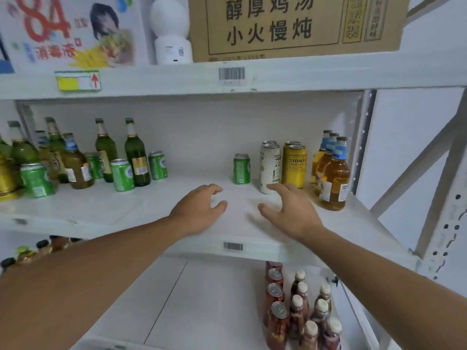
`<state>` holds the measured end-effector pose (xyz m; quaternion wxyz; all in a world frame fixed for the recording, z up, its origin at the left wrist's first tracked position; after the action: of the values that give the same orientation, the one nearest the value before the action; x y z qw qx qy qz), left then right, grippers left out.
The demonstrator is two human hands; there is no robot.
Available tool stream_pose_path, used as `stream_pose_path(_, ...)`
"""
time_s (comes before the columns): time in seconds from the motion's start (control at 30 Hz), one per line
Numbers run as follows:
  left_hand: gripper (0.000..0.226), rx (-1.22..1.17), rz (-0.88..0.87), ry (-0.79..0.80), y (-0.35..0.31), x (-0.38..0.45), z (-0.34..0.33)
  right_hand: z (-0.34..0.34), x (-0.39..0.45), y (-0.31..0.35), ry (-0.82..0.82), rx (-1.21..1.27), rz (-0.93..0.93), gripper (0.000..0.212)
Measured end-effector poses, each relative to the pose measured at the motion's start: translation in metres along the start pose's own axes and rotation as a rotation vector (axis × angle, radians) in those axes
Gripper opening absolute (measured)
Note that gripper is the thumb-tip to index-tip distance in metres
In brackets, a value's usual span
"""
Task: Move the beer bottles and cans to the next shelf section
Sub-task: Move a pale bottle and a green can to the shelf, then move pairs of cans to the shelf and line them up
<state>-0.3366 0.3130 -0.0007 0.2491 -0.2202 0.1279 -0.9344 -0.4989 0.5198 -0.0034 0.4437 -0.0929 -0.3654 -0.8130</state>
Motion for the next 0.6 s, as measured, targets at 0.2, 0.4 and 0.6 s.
stream_pose_path(0.2,0.052,0.008,0.141,-0.079,0.127,-0.087,0.086,-0.079,-0.001,0.131,0.102,0.032,0.095,0.062)
stream_pose_path(0.4,0.051,0.032,0.354,-0.128,0.268,-0.193,0.163,-0.187,-0.018,0.272,0.217,0.153,0.177,0.056)
stream_pose_path(0.6,0.054,0.049,0.494,-0.199,0.354,-0.270,0.212,-0.263,-0.031,0.375,0.342,0.217,0.268,0.057)
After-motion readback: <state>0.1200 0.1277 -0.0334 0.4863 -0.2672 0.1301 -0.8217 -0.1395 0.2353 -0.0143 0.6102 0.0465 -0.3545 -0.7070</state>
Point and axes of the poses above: each hand's wrist, its own x-axis towards the middle knuckle, its own z-axis out of the back of the hand, y = z × x, the point moved 1 cm from there along x, towards the middle knuckle, and after that the axes turned 5 degrees about x, right-handed, at the moved point
